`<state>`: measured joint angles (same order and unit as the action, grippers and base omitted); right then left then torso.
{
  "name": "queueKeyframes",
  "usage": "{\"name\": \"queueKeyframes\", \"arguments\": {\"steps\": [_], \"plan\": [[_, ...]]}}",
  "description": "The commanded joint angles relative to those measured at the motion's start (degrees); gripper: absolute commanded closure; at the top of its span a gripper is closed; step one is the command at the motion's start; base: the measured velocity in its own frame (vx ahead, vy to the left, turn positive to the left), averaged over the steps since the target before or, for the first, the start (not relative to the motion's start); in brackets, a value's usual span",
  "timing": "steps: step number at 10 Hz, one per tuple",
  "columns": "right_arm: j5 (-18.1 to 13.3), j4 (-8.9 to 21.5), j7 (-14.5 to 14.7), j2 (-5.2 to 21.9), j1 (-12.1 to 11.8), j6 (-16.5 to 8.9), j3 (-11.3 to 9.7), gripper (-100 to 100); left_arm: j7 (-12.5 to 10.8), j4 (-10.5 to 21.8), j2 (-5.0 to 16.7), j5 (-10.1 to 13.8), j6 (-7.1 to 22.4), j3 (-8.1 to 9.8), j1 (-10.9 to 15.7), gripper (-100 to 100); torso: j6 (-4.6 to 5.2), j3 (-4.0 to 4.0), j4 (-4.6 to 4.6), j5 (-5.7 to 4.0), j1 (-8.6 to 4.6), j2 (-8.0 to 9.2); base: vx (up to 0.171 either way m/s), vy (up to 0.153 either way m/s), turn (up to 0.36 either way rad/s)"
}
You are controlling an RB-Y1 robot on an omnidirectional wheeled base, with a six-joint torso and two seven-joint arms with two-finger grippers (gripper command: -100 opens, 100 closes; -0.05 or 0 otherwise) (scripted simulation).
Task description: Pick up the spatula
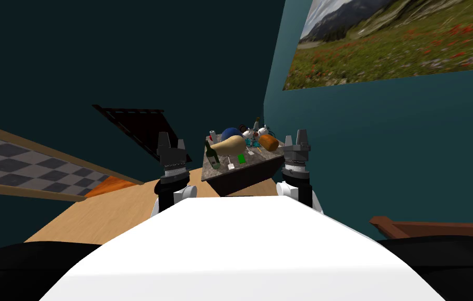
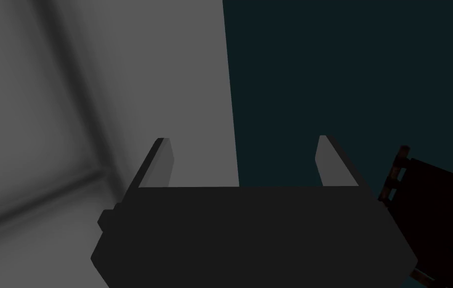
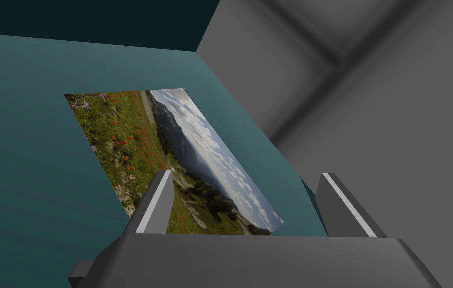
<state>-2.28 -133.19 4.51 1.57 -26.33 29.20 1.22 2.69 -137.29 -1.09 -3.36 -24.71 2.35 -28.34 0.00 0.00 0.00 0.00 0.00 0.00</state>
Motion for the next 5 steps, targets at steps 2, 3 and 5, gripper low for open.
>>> {"name": "queueKeyframes", "arguments": {"steps": [2, 3, 5], "plan": [[0.0, 0.0, 0.0, 0.0, 0.0, 0.0, 0.0, 0, 0.3, -0.4, 3.5, 0.5, 0.9, 0.17, 0.2, -100, 0.01, 0.03, 0.01, 0.01, 0.04, 0.05, -0.025, 0.013, -0.037], [0.0, 0.0, 0.0, 0.0, 0.0, 0.0, 0.0, 0, 0.5, -0.6, 4.9, 0.9, 1.5, 0.32, 0.3, -100, 0.01, 0.06, 0.02, 0.01, 0.08, 0.11, -0.047, 0.031, -0.061], [0.0, 0.0, 0.0, 0.0, 0.0, 0.0, 0.0, 0, 1.1, -1.2, 7.3, 1.9, 3.3, 0.77, 0.5, -100, 0.01, 0.14, 0.05, 0.03, 0.15, 0.26, -0.074, 0.037, -0.070]]}}
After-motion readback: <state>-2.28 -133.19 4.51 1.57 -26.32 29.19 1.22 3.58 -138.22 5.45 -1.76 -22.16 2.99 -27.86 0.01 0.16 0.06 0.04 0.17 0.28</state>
